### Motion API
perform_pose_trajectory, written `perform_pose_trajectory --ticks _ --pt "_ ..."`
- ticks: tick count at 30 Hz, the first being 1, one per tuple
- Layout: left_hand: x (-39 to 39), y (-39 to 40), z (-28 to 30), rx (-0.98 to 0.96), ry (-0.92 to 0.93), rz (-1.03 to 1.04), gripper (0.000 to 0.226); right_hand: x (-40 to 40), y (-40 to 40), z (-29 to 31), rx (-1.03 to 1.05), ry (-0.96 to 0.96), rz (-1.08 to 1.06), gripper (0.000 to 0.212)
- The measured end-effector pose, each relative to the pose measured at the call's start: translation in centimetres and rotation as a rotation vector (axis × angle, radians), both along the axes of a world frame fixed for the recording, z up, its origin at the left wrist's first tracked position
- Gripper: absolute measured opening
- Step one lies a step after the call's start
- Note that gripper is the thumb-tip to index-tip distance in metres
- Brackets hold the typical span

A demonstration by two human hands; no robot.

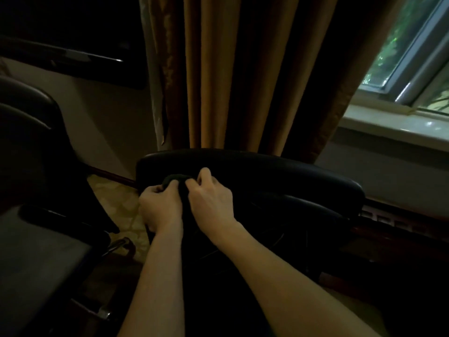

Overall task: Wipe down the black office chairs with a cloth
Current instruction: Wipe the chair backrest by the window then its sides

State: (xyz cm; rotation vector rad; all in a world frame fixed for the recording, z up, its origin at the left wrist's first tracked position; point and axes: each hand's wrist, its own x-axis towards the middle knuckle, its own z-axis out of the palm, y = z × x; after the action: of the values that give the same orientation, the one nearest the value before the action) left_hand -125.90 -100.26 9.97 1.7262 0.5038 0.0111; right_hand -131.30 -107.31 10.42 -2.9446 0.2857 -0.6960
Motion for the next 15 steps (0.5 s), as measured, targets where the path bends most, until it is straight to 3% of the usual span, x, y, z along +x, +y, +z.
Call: perform_pose_trajectory --ticks 15 --pt "-12.4 -17.0 0.6 0.174 -0.042 -0.208 0.011 -13.9 -16.0 -1.0 0.14 -0.104 -0.215 0.01"
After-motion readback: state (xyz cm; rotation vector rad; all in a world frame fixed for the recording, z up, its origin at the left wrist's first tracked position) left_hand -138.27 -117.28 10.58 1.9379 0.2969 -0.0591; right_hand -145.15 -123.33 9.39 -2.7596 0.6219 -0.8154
